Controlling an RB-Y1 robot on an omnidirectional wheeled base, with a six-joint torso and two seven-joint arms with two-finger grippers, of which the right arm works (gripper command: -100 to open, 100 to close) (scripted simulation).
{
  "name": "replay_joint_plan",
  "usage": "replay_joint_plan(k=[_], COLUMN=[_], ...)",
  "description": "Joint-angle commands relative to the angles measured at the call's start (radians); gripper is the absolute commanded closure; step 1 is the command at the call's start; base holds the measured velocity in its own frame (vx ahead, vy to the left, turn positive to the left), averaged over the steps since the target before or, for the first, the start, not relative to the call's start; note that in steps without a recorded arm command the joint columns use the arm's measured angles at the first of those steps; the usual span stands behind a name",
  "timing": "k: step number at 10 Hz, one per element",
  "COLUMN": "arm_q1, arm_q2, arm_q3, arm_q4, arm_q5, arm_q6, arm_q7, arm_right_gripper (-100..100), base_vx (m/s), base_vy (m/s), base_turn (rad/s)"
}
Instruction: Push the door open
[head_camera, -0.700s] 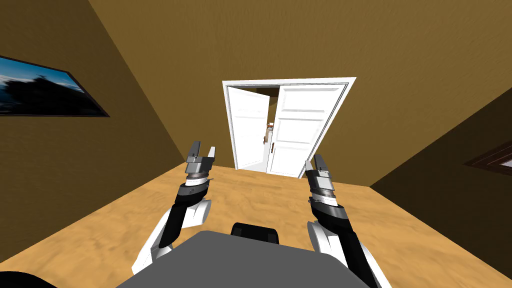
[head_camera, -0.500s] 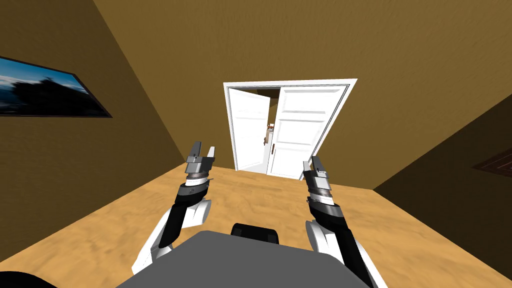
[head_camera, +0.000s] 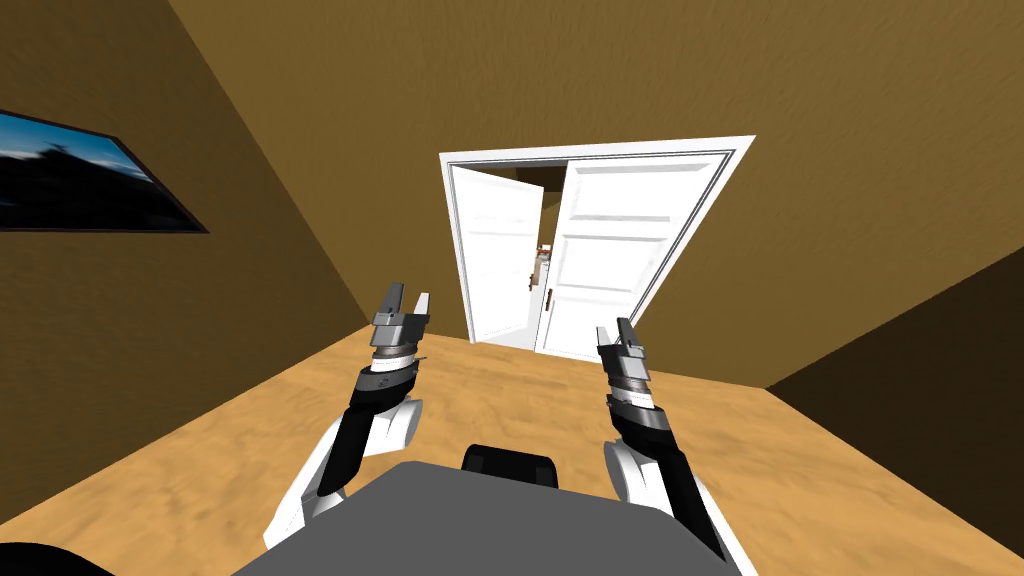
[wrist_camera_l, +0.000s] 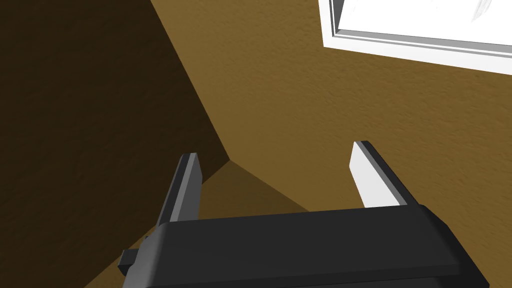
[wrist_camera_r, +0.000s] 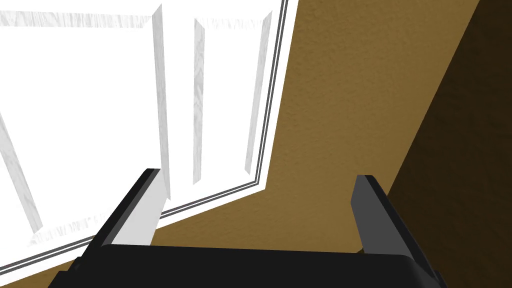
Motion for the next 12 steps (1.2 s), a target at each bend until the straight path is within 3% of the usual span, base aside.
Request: replay_joint_plan(k=[1, 12], arm_q1=[-0.013, -0.073], arm_q2=[-0.002, -0.029], arm_q3=[0.010, 0.071], arm_q4=[0.038, 0.281], arm_q5=[-0.022, -0.189], arm_q6=[-0.014, -0.109], arm_q7=[-0.030, -0.244], arm_right_gripper=[-100, -100], base_vx=[0.122, 0.108], base_vy=[-0.028, -0.024], base_turn=[0.042, 0.039])
